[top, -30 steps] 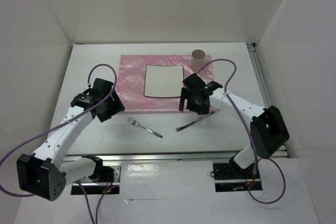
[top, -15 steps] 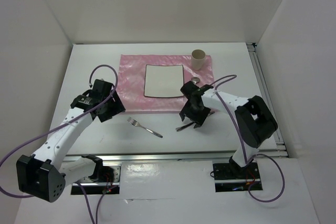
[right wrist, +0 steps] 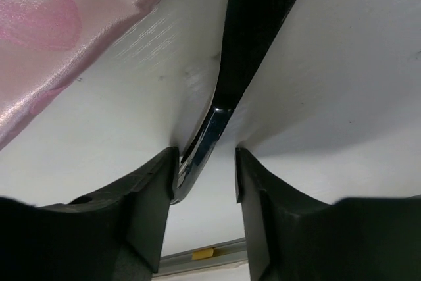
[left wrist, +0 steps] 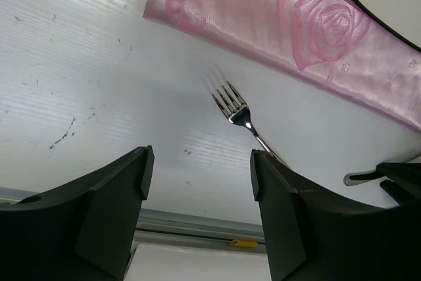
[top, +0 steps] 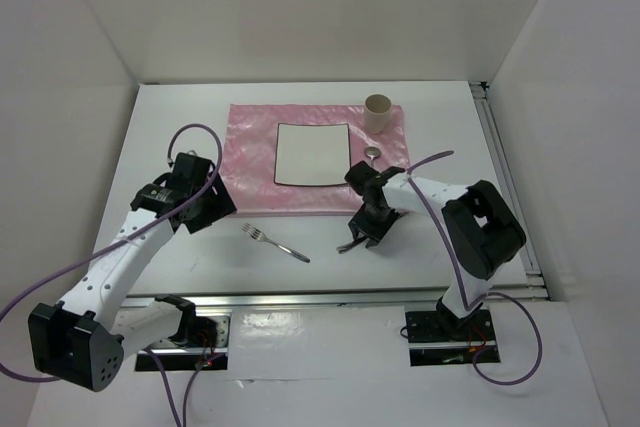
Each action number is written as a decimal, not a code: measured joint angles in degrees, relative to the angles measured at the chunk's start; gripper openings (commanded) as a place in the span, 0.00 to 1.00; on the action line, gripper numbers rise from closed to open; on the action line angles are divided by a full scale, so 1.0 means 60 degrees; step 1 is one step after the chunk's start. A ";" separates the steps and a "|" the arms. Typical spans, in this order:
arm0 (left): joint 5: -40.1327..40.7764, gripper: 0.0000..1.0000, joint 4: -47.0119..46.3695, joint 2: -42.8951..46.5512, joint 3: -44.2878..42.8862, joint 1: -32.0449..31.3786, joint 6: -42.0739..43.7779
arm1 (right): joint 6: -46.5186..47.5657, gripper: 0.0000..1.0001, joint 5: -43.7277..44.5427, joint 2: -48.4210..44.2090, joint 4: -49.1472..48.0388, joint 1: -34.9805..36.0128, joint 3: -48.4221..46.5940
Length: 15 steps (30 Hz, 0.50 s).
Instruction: Set the dinner table for one person
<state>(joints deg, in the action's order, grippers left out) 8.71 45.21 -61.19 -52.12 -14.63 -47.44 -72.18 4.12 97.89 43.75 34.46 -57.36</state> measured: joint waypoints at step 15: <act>-0.0007 0.77 -0.0022 -0.0011 0.0007 0.0000 0.0168 | -0.0718 0.13 0.0433 -0.1814 -0.0015 -0.0550 0.1872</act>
<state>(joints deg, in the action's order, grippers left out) 8.67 45.08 -61.25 -52.07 -14.63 -46.44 -76.49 6.72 87.00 43.66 31.16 -46.13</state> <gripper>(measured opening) 0.774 0.257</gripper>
